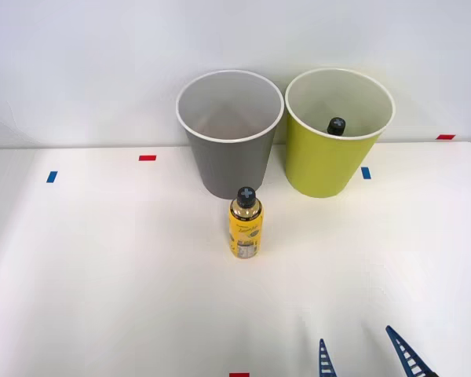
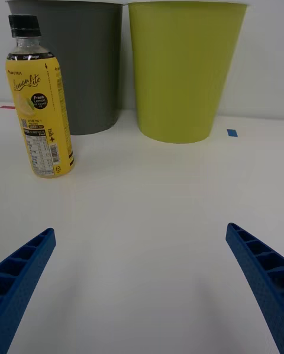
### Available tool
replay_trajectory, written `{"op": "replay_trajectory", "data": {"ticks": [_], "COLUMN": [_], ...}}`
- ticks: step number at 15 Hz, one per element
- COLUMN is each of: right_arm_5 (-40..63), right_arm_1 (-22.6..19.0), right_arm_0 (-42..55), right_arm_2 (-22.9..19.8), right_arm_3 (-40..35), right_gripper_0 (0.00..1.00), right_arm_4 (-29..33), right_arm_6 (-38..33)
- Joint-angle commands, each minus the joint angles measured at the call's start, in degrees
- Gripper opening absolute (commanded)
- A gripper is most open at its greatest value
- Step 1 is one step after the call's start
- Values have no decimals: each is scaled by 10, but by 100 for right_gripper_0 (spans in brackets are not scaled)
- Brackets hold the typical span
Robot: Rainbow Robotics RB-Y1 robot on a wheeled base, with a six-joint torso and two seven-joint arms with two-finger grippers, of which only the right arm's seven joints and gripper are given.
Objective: Put cans in the gray bin, plastic bottles in the light green bin
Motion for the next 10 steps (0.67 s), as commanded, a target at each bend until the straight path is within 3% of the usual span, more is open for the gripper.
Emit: {"op": "replay_trajectory", "data": {"ticks": [1,10], "right_arm_5": [0,0], "right_arm_1": [0,0], "right_arm_0": [0,0], "right_arm_2": [0,0], "right_arm_3": [0,0], "right_gripper_0": [100,100], "right_arm_4": [0,0], "right_arm_6": [0,0]}}
